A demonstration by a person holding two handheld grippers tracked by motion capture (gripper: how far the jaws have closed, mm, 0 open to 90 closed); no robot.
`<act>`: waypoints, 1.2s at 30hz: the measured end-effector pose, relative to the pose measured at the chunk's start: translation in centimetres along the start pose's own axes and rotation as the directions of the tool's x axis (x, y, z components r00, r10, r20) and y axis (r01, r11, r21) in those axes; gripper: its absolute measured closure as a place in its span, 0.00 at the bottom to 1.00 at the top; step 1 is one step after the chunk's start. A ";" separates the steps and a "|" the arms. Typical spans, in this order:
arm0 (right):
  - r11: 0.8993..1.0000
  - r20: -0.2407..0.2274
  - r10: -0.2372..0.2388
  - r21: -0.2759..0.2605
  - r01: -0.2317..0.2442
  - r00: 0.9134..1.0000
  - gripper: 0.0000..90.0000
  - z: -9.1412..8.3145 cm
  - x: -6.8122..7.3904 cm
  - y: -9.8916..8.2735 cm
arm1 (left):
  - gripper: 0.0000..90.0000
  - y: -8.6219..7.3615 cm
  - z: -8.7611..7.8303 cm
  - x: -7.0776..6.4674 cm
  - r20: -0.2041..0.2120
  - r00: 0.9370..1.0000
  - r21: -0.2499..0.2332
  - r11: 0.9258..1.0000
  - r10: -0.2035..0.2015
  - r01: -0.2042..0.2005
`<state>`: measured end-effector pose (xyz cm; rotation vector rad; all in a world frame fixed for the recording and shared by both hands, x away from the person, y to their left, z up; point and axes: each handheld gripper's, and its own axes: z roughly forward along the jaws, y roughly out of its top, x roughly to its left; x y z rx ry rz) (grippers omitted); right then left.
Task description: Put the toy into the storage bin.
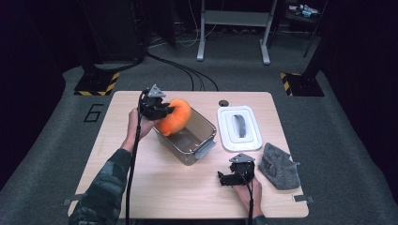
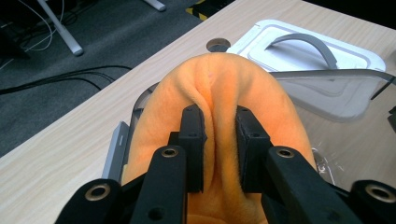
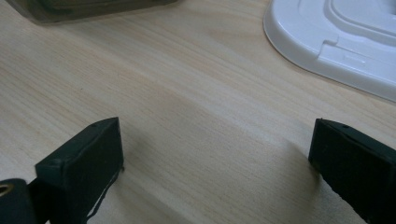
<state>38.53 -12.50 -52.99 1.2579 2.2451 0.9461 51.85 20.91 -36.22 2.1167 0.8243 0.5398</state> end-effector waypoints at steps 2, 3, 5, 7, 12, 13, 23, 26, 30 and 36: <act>1.000 0.000 -0.007 0.002 0.007 1.000 0.03 0.0 0.0 0.0 | 0.84 -0.1 0.2 -0.1 -0.003 1.000 0.002 1.000 -0.002 0.002; 1.000 0.000 -0.007 0.002 0.007 1.000 0.03 0.0 0.0 0.0 | 0.84 -0.1 0.3 -0.1 -0.006 1.000 0.006 1.000 0.006 -0.006; 1.000 0.001 -0.010 0.000 0.010 1.000 0.03 0.0 0.0 0.0 | 0.84 0.0 0.4 -0.3 -0.014 1.000 0.017 1.000 0.019 -0.019; 1.000 0.002 -0.012 -0.001 0.012 1.000 0.03 0.0 -0.1 0.0 | 0.84 0.0 0.6 -0.5 -0.019 1.000 0.021 1.000 0.020 -0.020; 1.000 0.001 -0.013 0.000 0.013 1.000 0.03 0.0 0.0 0.0 | 0.83 0.1 0.9 -0.7 -0.038 0.998 0.051 0.997 0.056 -0.054; 1.000 0.002 -0.013 -0.002 0.013 1.000 0.03 0.0 0.0 0.0 | 0.83 0.0 1.0 -0.7 -0.035 0.998 0.060 0.997 0.057 -0.055; 1.000 0.001 -0.012 0.000 0.012 1.000 0.03 0.0 -0.1 0.0 | 0.79 -0.4 1.9 -0.5 -0.032 0.999 0.103 0.994 0.029 -0.025; 1.000 0.001 -0.012 -0.001 0.012 1.000 0.03 0.0 0.0 0.0 | 0.75 -0.5 2.2 -0.4 -0.033 0.999 0.113 0.994 0.012 -0.009; 1.000 -0.001 -0.011 -0.002 0.011 1.000 0.03 0.0 0.0 0.0 | 0.62 -0.5 2.0 -0.3 -0.028 0.999 0.101 0.995 -0.019 0.021; 1.000 -0.002 -0.012 -0.001 0.012 1.000 0.03 0.0 -0.1 0.0 | 0.52 -0.1 1.0 -0.7 -0.015 1.000 0.076 0.997 -0.020 0.021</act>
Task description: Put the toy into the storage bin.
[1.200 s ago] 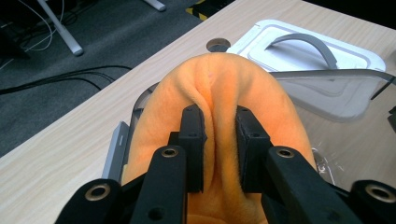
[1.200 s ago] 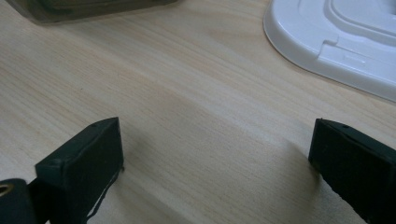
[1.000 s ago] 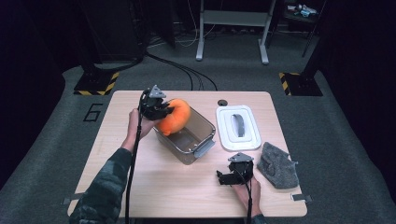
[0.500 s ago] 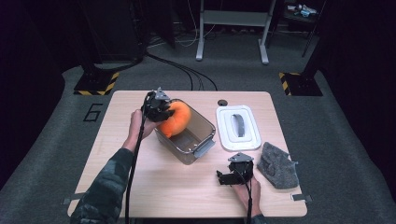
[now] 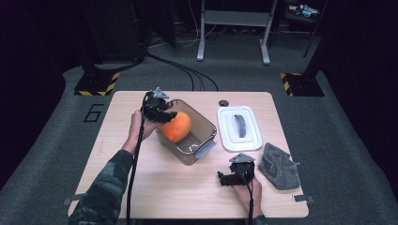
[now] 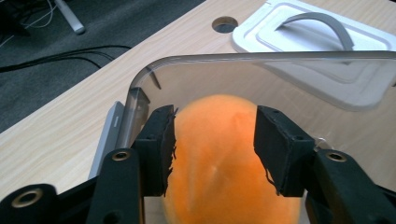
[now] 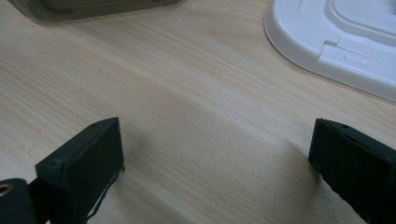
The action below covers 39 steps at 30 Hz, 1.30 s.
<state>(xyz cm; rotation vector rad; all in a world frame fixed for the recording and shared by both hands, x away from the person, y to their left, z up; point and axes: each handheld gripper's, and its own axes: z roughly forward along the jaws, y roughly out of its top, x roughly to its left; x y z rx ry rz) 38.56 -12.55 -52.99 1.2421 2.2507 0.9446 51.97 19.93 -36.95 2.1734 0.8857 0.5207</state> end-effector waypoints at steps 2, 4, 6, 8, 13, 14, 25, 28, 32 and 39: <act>1.000 0.000 0.001 0.000 -0.001 1.000 0.03 0.0 0.0 0.0 | 0.51 0.0 0.1 -0.2 0.019 1.000 0.016 1.000 -0.002 0.002; 1.000 0.000 0.002 -0.001 -0.002 1.000 0.03 0.0 0.0 0.0 | 0.50 0.0 0.3 -0.4 0.032 0.999 0.032 0.999 0.002 -0.003; 1.000 -0.001 0.006 0.002 -0.006 1.000 0.03 0.0 0.0 0.0 | 0.50 0.0 0.7 -0.5 0.043 0.999 0.058 0.998 0.008 -0.011; 1.000 -0.001 0.004 0.001 -0.004 1.000 0.03 0.0 0.0 0.0 | 0.52 0.0 1.1 -0.7 0.053 0.999 0.078 0.997 0.010 -0.014; 1.000 0.000 -0.001 0.001 0.001 1.000 0.03 0.0 0.0 0.0 | 0.59 -0.3 2.6 -0.8 0.063 0.998 0.175 0.984 0.006 -0.017; 1.000 0.001 -0.002 0.001 0.002 1.000 0.03 0.0 0.0 0.0 | 0.60 -0.4 3.0 -0.8 0.065 0.998 0.189 0.982 -0.002 -0.011; 1.000 0.002 0.000 0.000 0.000 1.000 0.03 0.0 0.0 0.0 | 0.67 -1.1 4.2 -0.8 0.058 0.998 0.222 0.975 -0.024 0.011; 1.000 0.000 0.003 -0.001 -0.003 1.000 0.03 0.0 0.1 0.0 | 0.67 -1.0 4.5 -0.8 0.063 0.997 0.241 0.970 -0.035 0.019; 1.000 0.001 0.002 0.000 -0.002 1.000 0.03 0.0 0.0 0.0 | 0.65 -1.0 4.0 -0.6 0.066 0.996 0.216 0.976 -0.056 0.040; 1.000 0.002 -0.002 0.000 0.002 1.000 0.03 0.0 0.0 0.0 | 0.46 -1.1 2.6 0.1 0.043 0.994 0.152 0.984 -0.103 0.095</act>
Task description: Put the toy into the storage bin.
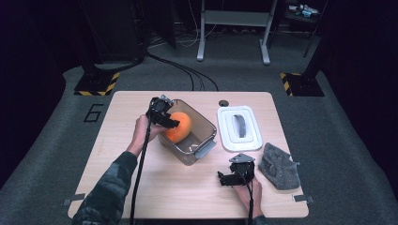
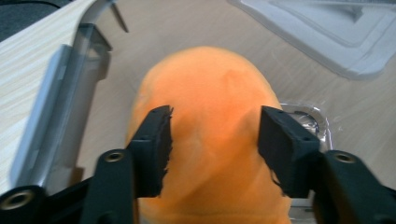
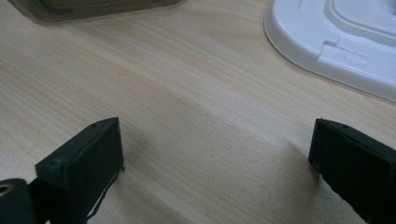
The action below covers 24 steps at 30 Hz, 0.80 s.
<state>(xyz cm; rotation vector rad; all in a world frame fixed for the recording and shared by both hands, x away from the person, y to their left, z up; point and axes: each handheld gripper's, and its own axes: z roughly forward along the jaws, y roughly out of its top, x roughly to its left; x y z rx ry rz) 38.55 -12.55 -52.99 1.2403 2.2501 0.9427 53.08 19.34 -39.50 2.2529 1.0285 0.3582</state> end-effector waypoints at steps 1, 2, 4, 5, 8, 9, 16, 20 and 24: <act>1.000 0.000 0.001 0.001 -0.001 1.000 0.03 0.0 0.0 0.0 | 0.43 -0.1 -0.3 0.1 -0.003 1.000 -0.012 1.000 -0.005 0.005; 1.000 -0.001 0.000 0.001 0.000 1.000 0.03 0.0 0.0 0.0 | 0.40 -0.1 -0.6 0.2 -0.005 1.000 -0.018 1.000 -0.006 0.006; 1.000 -0.001 0.004 0.001 -0.004 1.000 0.03 0.0 0.0 0.0 | 0.35 -0.2 -1.1 0.3 -0.009 1.000 -0.028 1.000 -0.010 0.010; 1.000 -0.001 0.002 0.000 -0.002 1.000 0.03 0.0 0.0 0.0 | 0.33 -0.3 -1.3 0.3 -0.012 1.000 -0.033 0.999 -0.011 0.010; 1.000 -0.001 0.003 0.000 -0.003 1.000 0.03 0.0 0.0 0.0 | 0.28 -0.4 -2.0 0.5 -0.017 1.000 -0.044 0.999 -0.016 0.015; 1.000 -0.001 0.004 0.000 -0.004 1.000 0.03 0.0 0.0 0.0 | 0.28 -0.5 -2.1 0.5 -0.025 1.000 -0.048 0.999 -0.017 0.016; 1.000 -0.003 0.009 0.002 -0.009 1.000 0.03 0.0 0.0 0.0 | 0.18 -1.0 -3.6 0.8 -0.039 0.999 -0.087 0.996 -0.037 0.034; 1.000 -0.005 0.022 -0.002 -0.022 1.000 0.03 0.1 0.1 0.0 | 0.16 -1.6 -4.6 0.9 -0.044 0.998 -0.111 0.993 -0.036 0.031; 1.000 -0.005 0.021 -0.001 -0.021 1.000 0.03 0.1 0.1 0.0 | 0.12 -2.2 -5.6 1.0 -0.043 0.998 -0.133 0.990 -0.049 0.043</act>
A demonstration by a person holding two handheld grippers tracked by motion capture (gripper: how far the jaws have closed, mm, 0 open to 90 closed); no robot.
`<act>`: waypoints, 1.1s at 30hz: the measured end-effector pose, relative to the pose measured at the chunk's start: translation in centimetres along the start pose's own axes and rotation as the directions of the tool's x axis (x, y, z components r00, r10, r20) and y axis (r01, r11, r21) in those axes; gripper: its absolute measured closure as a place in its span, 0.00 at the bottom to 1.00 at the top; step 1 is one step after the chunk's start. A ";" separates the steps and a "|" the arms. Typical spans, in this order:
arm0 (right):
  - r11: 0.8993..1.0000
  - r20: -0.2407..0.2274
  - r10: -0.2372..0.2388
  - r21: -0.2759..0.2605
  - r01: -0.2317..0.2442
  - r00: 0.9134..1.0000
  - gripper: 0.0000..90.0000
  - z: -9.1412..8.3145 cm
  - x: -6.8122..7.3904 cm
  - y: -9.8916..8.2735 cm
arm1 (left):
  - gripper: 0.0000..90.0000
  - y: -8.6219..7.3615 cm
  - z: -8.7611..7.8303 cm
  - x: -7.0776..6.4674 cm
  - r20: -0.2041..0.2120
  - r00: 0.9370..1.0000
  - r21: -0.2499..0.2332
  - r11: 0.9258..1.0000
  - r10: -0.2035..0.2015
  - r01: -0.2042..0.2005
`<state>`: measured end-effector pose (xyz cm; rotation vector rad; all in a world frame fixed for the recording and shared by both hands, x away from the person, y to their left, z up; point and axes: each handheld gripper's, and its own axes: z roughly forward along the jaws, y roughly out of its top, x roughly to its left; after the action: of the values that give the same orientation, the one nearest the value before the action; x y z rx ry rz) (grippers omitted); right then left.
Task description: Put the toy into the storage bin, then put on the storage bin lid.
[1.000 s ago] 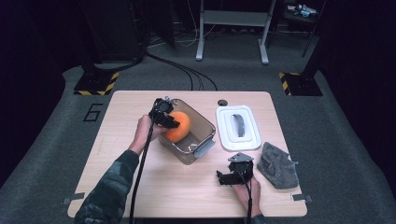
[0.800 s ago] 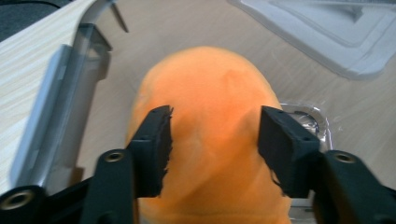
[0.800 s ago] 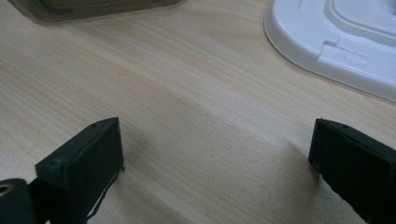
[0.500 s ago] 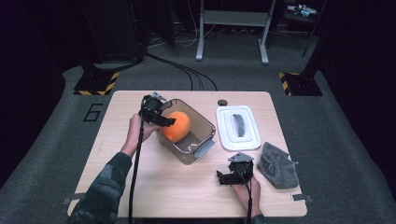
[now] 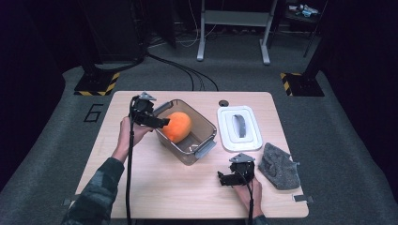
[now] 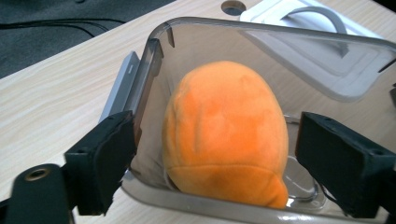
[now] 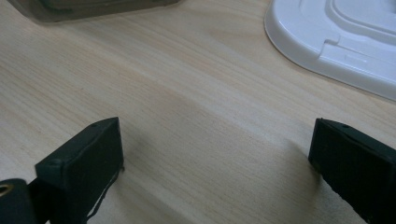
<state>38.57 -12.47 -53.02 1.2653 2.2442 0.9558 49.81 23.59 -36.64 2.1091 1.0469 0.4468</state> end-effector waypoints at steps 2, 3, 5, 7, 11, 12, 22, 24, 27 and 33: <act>1.000 0.000 -0.001 0.000 0.001 1.000 0.03 0.0 0.0 0.0 | 0.11 -0.2 -0.7 0.1 -0.003 1.000 -0.001 1.000 0.010 -0.010; 1.000 0.000 -0.001 0.000 0.001 1.000 0.03 0.0 0.0 0.0 | 0.11 -0.4 -1.0 0.1 -0.010 1.000 -0.008 1.000 0.008 -0.008; 1.000 0.000 0.000 0.000 0.000 1.000 0.03 0.0 0.0 0.0 | 0.09 -0.7 -1.4 0.2 -0.014 1.000 -0.022 1.000 0.000 -0.001; 1.000 0.000 0.000 0.000 0.000 1.000 0.03 0.0 0.0 0.0 | 0.08 -1.1 -1.9 0.3 -0.026 1.000 -0.032 1.000 -0.001 0.000; 1.000 -0.001 0.001 0.000 -0.001 1.000 0.03 0.0 0.0 0.0 | 0.06 -1.9 -2.7 0.5 -0.038 0.999 -0.046 0.999 -0.005 0.003; 1.000 -0.001 0.001 0.000 -0.001 1.000 0.03 0.0 0.0 0.0 | 0.05 -2.0 -2.8 0.5 -0.042 0.999 -0.056 0.998 -0.020 0.018; 1.000 -0.002 0.001 0.000 -0.001 1.000 0.03 0.0 0.0 0.0 | 0.03 -4.2 -3.8 1.1 -0.059 0.997 -0.062 0.997 -0.042 0.038; 1.000 -0.002 0.001 0.000 -0.001 1.000 0.03 0.0 0.0 0.0 | 0.03 -4.6 -3.8 1.2 -0.063 0.997 -0.058 0.997 -0.047 0.043; 1.000 -0.002 0.001 0.000 -0.001 1.000 0.03 0.0 0.0 0.0 | 0.02 -5.4 -3.7 1.3 -0.065 0.996 -0.064 0.996 -0.063 0.059; 1.000 -0.004 -0.001 0.006 0.001 1.000 0.02 0.0 0.0 0.0 | 0.00 -7.1 -3.8 1.6 -0.087 0.993 -0.060 0.996 -0.078 0.073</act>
<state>38.60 -12.49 -52.99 1.2657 2.2523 0.9526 44.79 29.45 -39.32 2.0084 1.1480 0.5308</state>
